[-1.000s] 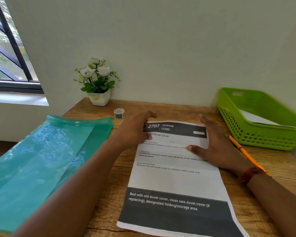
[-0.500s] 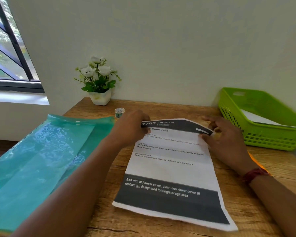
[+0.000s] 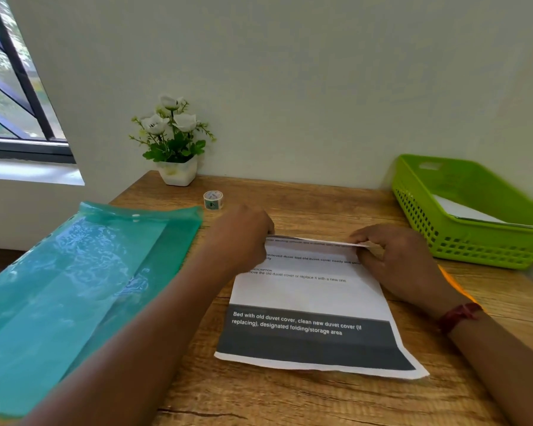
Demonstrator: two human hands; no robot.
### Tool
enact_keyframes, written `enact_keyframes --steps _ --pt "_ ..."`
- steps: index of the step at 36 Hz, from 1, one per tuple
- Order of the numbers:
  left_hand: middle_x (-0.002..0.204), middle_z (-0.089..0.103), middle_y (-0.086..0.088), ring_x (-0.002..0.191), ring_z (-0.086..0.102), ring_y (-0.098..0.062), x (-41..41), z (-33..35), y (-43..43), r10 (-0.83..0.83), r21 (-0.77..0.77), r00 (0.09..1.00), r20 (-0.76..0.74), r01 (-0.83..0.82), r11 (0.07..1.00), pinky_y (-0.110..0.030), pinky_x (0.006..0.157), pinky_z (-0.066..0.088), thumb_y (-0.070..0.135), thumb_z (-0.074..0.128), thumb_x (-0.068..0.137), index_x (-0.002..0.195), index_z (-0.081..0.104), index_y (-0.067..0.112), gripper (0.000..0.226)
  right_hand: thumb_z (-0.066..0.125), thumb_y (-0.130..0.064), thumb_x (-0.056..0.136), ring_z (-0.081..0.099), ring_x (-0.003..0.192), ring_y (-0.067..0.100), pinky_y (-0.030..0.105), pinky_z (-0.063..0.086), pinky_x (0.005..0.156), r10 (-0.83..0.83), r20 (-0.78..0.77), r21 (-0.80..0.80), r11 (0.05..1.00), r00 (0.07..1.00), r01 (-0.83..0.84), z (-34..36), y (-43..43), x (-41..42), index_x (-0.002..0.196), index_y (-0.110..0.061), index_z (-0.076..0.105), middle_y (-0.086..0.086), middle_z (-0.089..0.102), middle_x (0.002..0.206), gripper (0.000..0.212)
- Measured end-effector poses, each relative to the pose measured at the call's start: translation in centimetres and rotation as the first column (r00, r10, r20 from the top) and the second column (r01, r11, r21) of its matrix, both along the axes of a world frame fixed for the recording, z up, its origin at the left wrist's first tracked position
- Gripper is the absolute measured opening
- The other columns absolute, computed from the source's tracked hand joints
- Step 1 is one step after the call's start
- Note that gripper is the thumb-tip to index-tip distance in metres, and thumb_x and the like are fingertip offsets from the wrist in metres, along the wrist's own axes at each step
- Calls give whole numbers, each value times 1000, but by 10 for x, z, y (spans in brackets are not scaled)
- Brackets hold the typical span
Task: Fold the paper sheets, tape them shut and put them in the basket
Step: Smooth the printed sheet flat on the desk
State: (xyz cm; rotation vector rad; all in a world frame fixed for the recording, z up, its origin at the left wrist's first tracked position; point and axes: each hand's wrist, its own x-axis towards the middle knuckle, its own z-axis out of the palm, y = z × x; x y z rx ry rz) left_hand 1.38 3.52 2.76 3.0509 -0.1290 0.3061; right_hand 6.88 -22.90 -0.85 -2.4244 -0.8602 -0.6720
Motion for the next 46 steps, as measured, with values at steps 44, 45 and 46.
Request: enact_keyframes --steps 44,45,46 --pt "162 -21 -10 149 -20 -23 -13 -33 -40 -189 21 901 -390 214 977 -38 122 -9 49 13 105 155 -14 10 69 -11 -71 78 -22 144 3 29 -11 120 -91 -462 -546 813 882 -202 -4 42 -38 153 -25 -14 -8 -21 161 88" --pt "162 -21 -10 149 -20 -22 -12 -32 -40 -172 11 902 -396 192 981 -38 121 -9 51 12 104 155 -14 10 70 -11 -70 78 -21 144 2 27 -11 119 -107 -459 -551 813 882 -188 -3 40 -37 154 -25 -13 -7 -21 161 88" --pt "162 -21 -10 149 -20 -22 -12 -31 -39 -153 3 902 -404 169 986 -38 121 -9 52 13 104 155 -15 10 71 -11 -71 77 -21 143 2 27 -12 117 -126 -458 -555 814 880 -172 -3 38 -35 154 -25 -13 -7 -21 161 89"
